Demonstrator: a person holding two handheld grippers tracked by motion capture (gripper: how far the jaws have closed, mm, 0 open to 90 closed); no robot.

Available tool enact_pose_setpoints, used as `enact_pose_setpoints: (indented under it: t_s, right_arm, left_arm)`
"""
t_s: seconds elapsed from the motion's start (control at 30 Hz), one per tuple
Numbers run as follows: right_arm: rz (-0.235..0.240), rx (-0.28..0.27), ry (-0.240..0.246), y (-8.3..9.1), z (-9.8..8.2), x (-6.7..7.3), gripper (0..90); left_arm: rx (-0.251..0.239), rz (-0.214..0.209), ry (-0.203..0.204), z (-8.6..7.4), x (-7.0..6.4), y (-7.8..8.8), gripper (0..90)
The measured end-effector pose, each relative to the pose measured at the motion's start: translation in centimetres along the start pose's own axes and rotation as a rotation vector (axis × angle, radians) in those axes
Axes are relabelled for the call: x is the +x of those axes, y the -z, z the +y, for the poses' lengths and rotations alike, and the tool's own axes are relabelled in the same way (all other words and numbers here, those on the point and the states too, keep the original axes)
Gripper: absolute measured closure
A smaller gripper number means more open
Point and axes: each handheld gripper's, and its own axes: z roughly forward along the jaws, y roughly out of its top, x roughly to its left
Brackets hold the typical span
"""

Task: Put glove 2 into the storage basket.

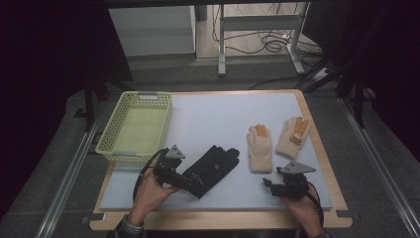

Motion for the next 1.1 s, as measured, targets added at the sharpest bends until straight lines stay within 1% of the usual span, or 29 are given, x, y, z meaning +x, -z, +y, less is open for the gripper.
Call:
enact_pose_setpoints:
  t_s: [0.1,0.2,0.27,0.33,0.43,0.47,0.5,0.57,0.63,0.7,0.77,0.83,0.9,0.93,1.0,1.03,1.07,1.1]
  right_arm:
    - [0.000,-0.001,0.000,0.0,0.0,0.0,28.8]
    - [0.001,-0.002,0.001,0.0,0.0,0.0,28.7]
    - [0.001,-0.002,0.001,0.0,0.0,0.0,28.5]
    - [0.001,-0.002,0.001,0.0,-0.1,0.0,28.3]
    - [0.002,-0.003,0.001,0.0,-0.1,0.0,28.1]
    - [0.002,-0.003,0.002,0.0,-0.1,0.0,28.1]
    - [0.003,-0.003,0.002,0.0,-0.1,0.0,28.0]
    - [0.002,-0.003,0.003,0.0,-0.1,0.0,28.0]
    - [0.002,-0.003,0.003,0.0,-0.1,0.0,28.0]
    - [0.002,-0.003,0.004,0.0,-0.1,0.0,27.9]
    - [0.002,-0.003,0.004,0.0,-0.1,0.0,27.9]
    - [0.002,-0.004,0.004,0.0,-0.1,0.0,27.9]
    - [0.002,-0.003,0.004,0.0,-0.1,0.0,27.9]
    - [0.001,-0.003,0.005,0.0,-0.1,0.0,27.8]
    - [0.001,-0.003,0.005,0.0,-0.1,0.0,27.8]
    - [0.001,-0.003,0.005,0.0,-0.1,0.0,27.8]
    - [0.001,-0.003,0.004,0.0,-0.1,0.0,27.8]
    - [0.002,-0.003,0.004,0.0,-0.1,0.0,27.8]
  left_arm:
    - [0.021,0.002,-0.020,1.0,-0.5,-1.9,0.0]
    - [0.061,0.021,-0.027,1.7,-0.7,-3.7,0.0]
    - [0.077,0.017,-0.021,1.9,-0.7,-4.6,0.0]
    - [0.087,-0.011,-0.006,2.0,-0.5,-5.4,0.0]
    - [0.106,-0.094,0.006,1.8,-0.8,-6.1,0.0]
    - [0.117,-0.075,-0.007,1.7,-1.2,-6.3,0.0]
    - [0.128,-0.048,-0.033,1.7,-1.5,-6.4,0.0]
    - [0.143,0.001,-0.061,1.6,-2.3,-6.8,0.0]
    - [0.159,0.050,-0.105,1.5,-3.0,-7.1,0.0]
    - [0.165,0.053,-0.090,1.6,-2.9,-7.1,0.0]
    - [0.167,0.054,-0.095,1.7,-3.1,-6.9,2.6]
    - [0.172,0.060,-0.100,1.8,-3.3,-6.5,12.5]
    - [0.169,0.063,-0.103,1.9,-3.4,-6.1,30.2]
    - [0.167,0.073,-0.104,1.9,-3.4,-5.9,36.9]
    - [0.165,0.084,-0.105,1.9,-3.2,-5.7,54.3]
    - [0.163,0.087,-0.106,1.9,-3.1,-5.6,59.1]
    - [0.163,0.078,-0.108,2.0,-2.9,-5.5,63.4]
    - [0.160,0.066,-0.099,2.0,-2.7,-5.4,66.5]
